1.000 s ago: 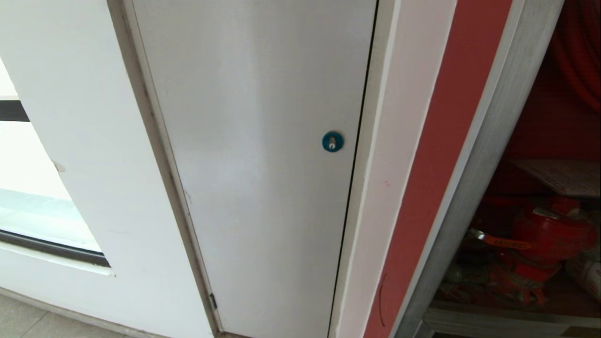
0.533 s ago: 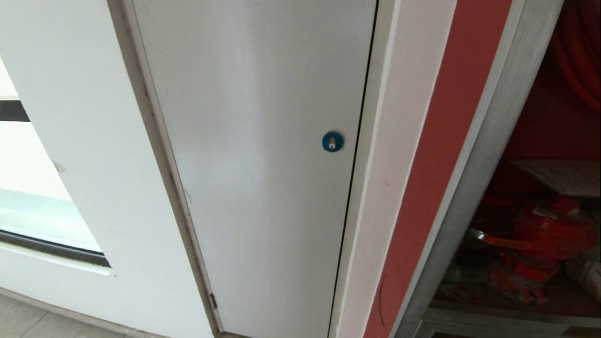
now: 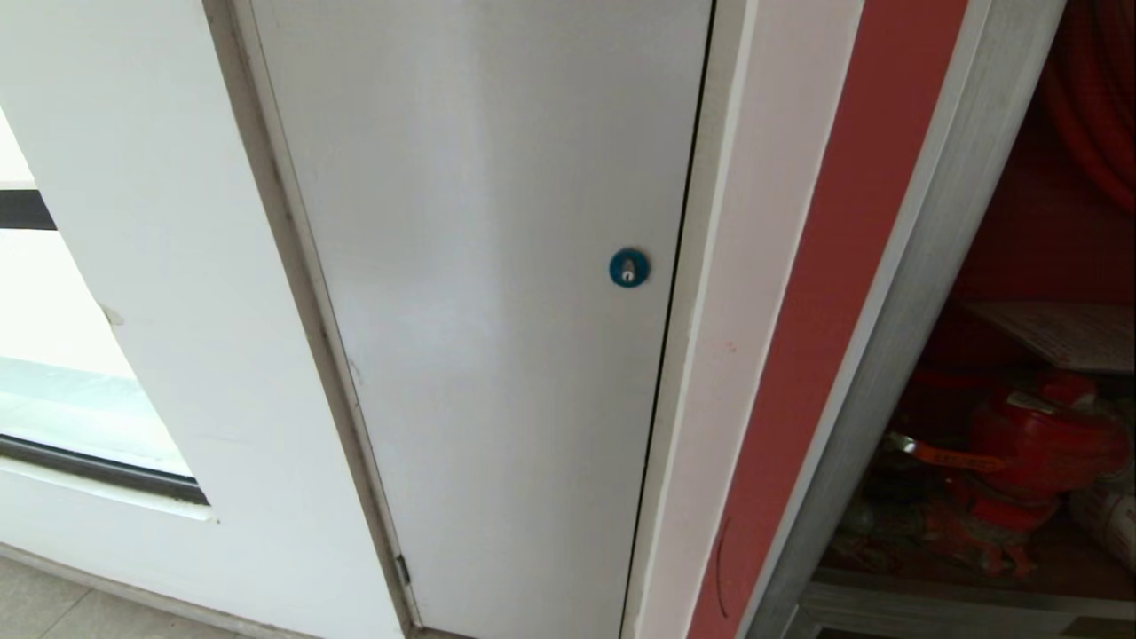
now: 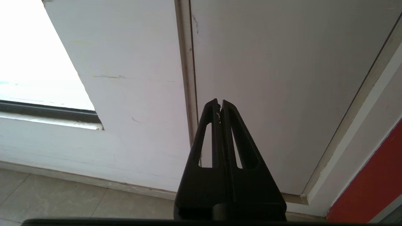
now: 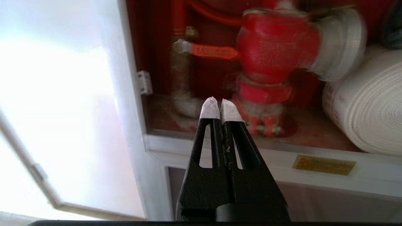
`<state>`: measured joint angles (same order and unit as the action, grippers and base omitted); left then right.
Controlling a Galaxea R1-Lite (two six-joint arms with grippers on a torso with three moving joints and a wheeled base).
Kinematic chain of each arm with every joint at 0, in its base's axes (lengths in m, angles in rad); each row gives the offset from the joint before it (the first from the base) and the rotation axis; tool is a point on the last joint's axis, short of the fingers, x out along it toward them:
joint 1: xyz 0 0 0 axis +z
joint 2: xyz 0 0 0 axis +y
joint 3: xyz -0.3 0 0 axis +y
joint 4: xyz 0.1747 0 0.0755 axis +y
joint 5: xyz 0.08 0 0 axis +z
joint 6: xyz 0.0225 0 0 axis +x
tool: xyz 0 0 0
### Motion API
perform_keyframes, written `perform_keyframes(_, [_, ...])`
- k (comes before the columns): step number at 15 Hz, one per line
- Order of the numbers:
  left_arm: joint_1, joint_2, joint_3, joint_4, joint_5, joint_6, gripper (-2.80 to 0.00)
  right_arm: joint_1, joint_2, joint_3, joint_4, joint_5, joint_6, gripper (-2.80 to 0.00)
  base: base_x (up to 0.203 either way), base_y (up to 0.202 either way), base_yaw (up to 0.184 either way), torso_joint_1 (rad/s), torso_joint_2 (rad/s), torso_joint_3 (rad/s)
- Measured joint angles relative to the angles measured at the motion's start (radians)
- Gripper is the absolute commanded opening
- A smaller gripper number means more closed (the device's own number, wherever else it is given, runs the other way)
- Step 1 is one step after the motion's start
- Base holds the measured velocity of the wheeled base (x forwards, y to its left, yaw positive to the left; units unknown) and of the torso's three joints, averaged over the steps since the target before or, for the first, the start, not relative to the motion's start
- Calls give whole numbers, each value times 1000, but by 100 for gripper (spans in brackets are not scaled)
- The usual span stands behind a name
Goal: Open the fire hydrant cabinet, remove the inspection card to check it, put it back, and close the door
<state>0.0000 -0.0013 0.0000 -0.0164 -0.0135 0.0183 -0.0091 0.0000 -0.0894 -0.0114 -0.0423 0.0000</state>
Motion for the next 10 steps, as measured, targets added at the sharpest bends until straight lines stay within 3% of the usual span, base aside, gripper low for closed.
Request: perform_keyframes(10, [0, 0, 0, 0, 0, 0, -280, 0, 0, 75, -32, 7, 1, -280, 0, 0, 0, 0, 0, 0])
